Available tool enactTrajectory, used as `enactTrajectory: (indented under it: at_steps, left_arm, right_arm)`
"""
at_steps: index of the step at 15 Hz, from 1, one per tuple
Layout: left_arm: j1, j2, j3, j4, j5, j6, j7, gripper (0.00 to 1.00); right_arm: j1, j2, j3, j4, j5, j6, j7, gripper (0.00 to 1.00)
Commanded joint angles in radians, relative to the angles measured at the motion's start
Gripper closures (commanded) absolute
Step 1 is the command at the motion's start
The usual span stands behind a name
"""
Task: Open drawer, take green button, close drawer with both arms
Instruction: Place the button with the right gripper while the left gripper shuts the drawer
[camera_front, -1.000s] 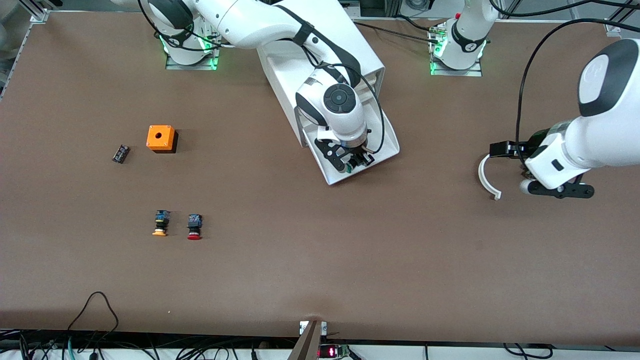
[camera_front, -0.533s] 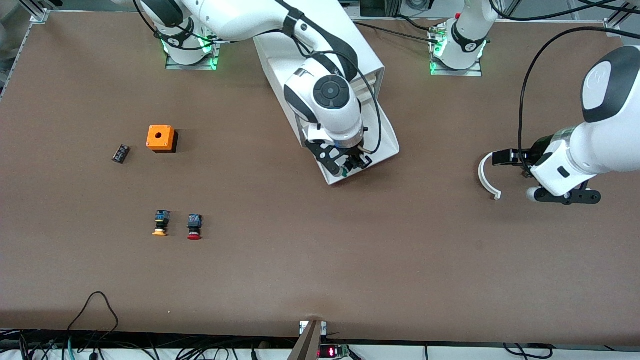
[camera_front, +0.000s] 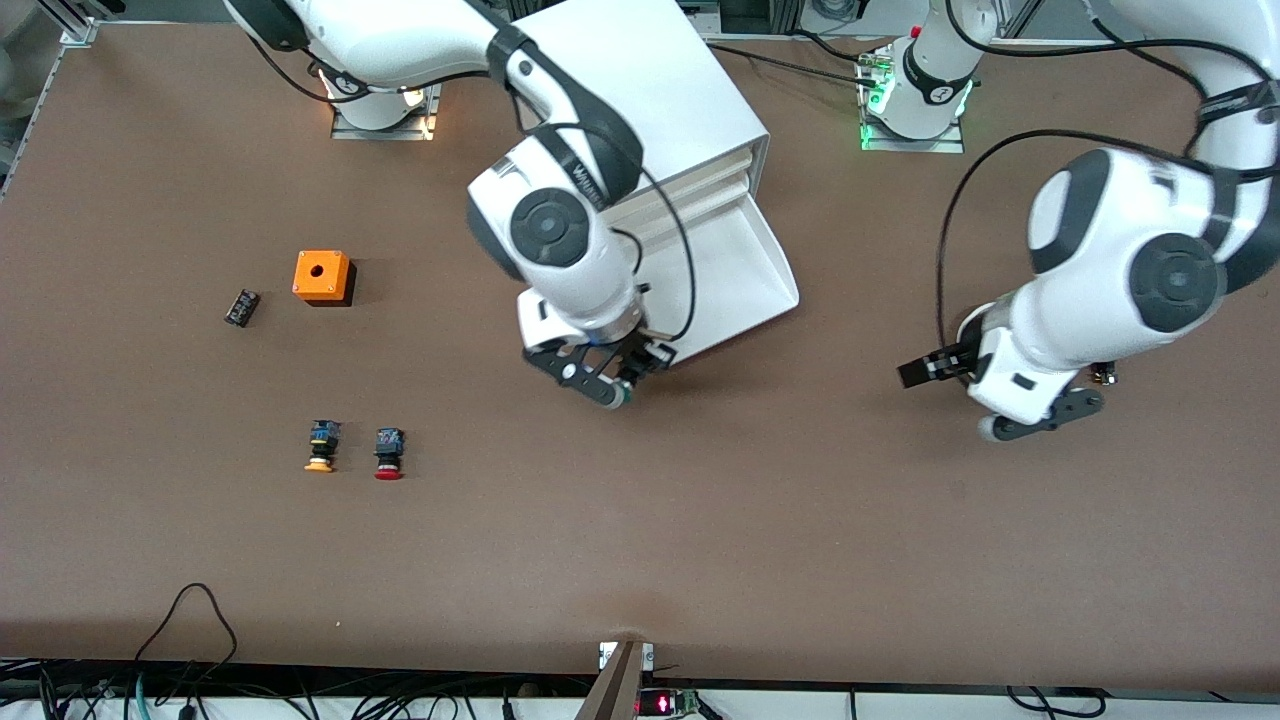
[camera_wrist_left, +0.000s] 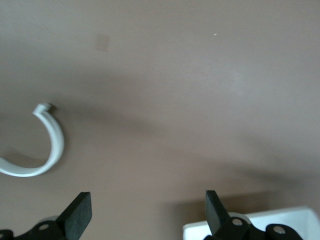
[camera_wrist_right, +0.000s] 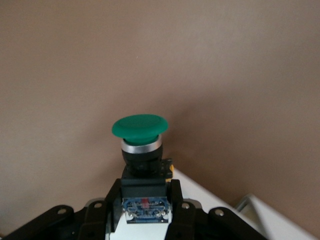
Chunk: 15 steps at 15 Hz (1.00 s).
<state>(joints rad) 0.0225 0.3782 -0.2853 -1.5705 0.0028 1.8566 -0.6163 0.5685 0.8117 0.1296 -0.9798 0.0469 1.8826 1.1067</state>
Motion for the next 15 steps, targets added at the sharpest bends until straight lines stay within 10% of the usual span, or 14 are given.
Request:
enactTrajectory:
  at_steps: [1,15]
  left_arm:
    - [-0.013,-0.016,-0.018,-0.106,0.028,0.142,-0.115,0.00]
    - [-0.254,0.218,-0.022,-0.187,0.310,0.532,-0.712,0.00]
  right_arm:
    - [-0.082,-0.020,0.011,0.001,0.018,-0.065,-0.241,1.00]
    - [-0.389,0.010,0.008,-0.203,0.010,0.055,-0.919,1.00]
